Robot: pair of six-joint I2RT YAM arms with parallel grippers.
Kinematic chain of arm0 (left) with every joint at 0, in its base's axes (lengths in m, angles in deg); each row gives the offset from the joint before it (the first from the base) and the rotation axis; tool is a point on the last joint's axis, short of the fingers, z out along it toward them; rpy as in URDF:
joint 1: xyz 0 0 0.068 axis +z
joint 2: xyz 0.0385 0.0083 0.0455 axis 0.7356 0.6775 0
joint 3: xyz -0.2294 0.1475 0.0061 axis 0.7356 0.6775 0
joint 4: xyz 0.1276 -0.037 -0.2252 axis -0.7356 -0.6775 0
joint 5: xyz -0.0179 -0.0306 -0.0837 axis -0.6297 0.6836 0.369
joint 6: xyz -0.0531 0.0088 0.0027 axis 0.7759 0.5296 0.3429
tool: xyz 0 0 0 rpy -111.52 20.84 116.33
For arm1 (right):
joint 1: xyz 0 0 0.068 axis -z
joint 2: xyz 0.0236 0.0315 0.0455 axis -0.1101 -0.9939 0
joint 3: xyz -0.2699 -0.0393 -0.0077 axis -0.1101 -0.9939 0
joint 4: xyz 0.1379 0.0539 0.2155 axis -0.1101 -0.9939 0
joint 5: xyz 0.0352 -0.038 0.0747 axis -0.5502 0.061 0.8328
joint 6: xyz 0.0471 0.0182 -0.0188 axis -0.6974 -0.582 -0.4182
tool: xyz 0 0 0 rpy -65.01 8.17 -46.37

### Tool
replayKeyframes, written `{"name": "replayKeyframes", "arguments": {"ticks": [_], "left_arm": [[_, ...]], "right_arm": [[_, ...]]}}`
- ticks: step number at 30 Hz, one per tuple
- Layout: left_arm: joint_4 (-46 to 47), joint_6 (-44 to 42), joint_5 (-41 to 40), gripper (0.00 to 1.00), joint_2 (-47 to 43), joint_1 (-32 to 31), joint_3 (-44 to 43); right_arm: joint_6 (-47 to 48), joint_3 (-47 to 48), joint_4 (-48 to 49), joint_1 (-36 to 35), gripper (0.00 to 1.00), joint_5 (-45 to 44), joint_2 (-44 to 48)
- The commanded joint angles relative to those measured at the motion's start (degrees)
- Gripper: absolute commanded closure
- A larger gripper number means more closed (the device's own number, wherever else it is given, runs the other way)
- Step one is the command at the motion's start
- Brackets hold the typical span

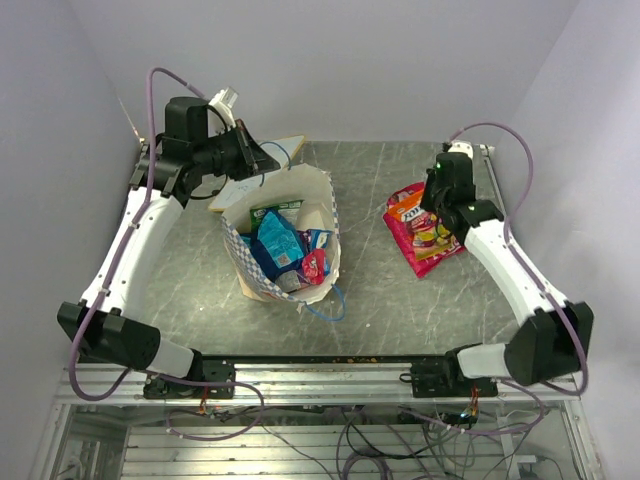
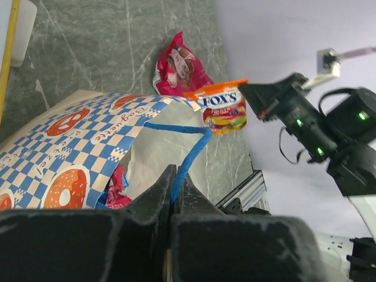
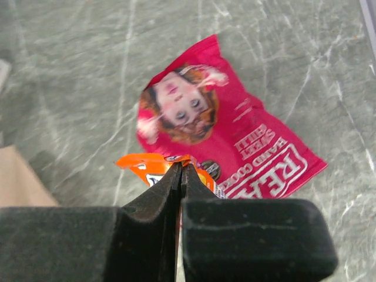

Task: Take the snacks out of the paper bag
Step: Place the snack at the center of the board.

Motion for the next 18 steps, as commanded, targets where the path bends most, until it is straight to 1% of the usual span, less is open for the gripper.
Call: {"name": "replayKeyframes", "arguments": {"ticks": [1, 4, 8, 12, 18], "left_arm": [[-0.8, -2.1, 2.9, 0.93, 1.1, -0.6, -4.6], [-1.5, -2.9, 2.8, 0.93, 0.5, -0.7, -4.3], [-1.2, -2.9, 3.2, 0.93, -0.6, -0.7, -2.8], [-2.3, -3.8, 2.3, 0.93, -1.1, -0.7, -3.8], [-1.7, -3.8, 2.9, 0.93, -1.3, -0.7, -3.9]], "right_arm": [[4.0, -0.2, 10.9, 7.5, 1.0, 5.7, -8.7], [5.2, 1.0, 14.1, 11.9, 1.0, 10.7, -15.4], [6.5, 3.8, 14.3, 14.5, 1.0, 14.0, -23.0], [7.0, 4.7, 15.5, 17.1, 1.0, 16.2, -28.2], [7.6, 8.6, 14.4, 18.4, 1.0, 19.8, -34.1]]}}
